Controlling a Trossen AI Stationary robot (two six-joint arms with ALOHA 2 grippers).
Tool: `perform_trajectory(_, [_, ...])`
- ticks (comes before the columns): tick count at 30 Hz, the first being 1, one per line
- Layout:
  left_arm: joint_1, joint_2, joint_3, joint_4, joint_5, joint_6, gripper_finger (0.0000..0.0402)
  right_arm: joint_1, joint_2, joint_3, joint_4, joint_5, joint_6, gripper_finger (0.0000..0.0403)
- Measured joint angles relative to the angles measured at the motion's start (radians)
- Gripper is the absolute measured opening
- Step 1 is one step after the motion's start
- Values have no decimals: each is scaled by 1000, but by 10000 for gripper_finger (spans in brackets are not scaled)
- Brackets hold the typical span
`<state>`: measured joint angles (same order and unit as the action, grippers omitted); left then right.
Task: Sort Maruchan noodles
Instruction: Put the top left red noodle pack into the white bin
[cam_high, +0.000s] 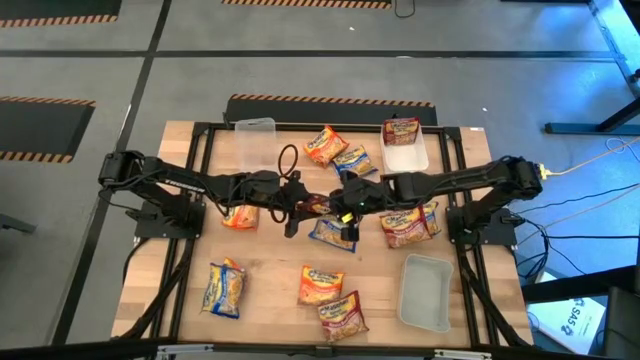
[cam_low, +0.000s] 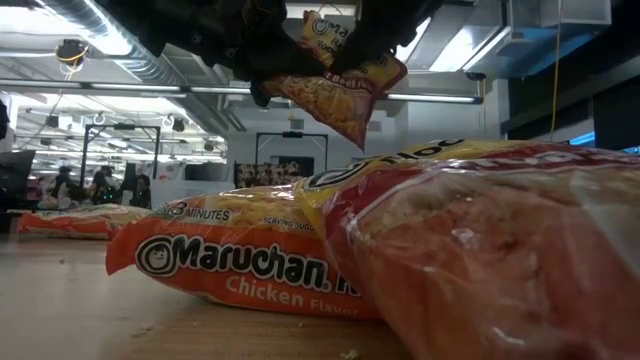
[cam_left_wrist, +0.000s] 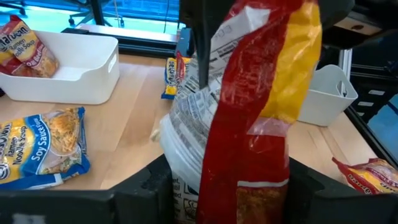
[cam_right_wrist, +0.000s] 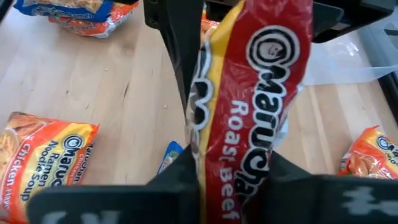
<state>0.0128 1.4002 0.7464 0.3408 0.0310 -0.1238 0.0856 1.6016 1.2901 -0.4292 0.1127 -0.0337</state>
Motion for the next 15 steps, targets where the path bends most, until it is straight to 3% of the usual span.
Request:
perform_trajectory(6, [0,-20,0,-15,-37,2,184,-1,-14,0,-23,0,-27,31])
perform_trajectory(15, [0,-132,3,-111,-41,6,186,-1,-83,0,-108,34,-46,25])
